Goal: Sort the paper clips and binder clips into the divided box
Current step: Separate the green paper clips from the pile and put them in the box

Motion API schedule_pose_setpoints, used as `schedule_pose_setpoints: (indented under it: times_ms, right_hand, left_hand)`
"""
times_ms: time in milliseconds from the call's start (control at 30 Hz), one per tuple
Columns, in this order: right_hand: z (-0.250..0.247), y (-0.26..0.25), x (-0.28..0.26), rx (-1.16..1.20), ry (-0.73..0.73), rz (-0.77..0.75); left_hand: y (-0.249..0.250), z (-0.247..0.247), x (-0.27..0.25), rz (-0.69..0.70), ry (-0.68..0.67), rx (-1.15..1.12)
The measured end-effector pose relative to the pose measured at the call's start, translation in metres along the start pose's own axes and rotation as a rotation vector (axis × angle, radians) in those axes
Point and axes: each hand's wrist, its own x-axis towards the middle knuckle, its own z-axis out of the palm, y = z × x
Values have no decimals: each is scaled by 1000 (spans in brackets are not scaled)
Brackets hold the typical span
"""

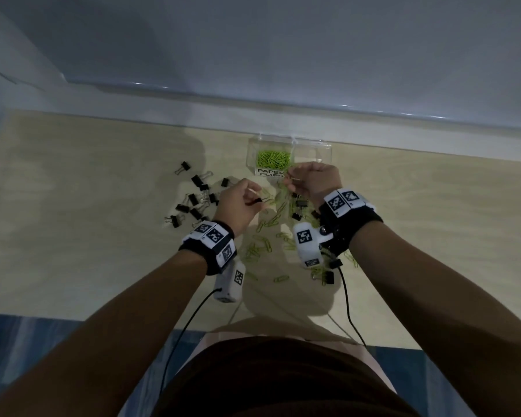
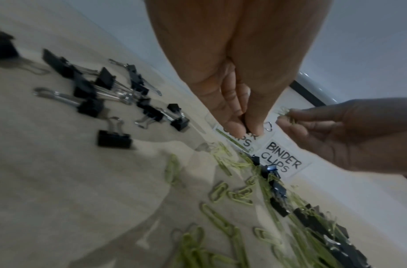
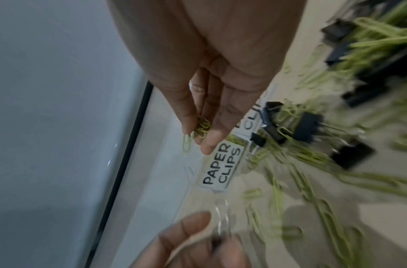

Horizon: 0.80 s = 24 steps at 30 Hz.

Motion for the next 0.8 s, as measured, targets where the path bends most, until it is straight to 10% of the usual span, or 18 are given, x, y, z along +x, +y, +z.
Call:
schedule_pose_setpoints:
  times_ms: [367, 800]
  right_hand:
    - [28, -24, 19, -1231, -48, -615]
    - [5, 68, -9, -1800, -442, -629]
  left_hand:
    - [-43, -32, -10, 235, -51, 674]
    - [-39, 4, 1, 246, -313, 893]
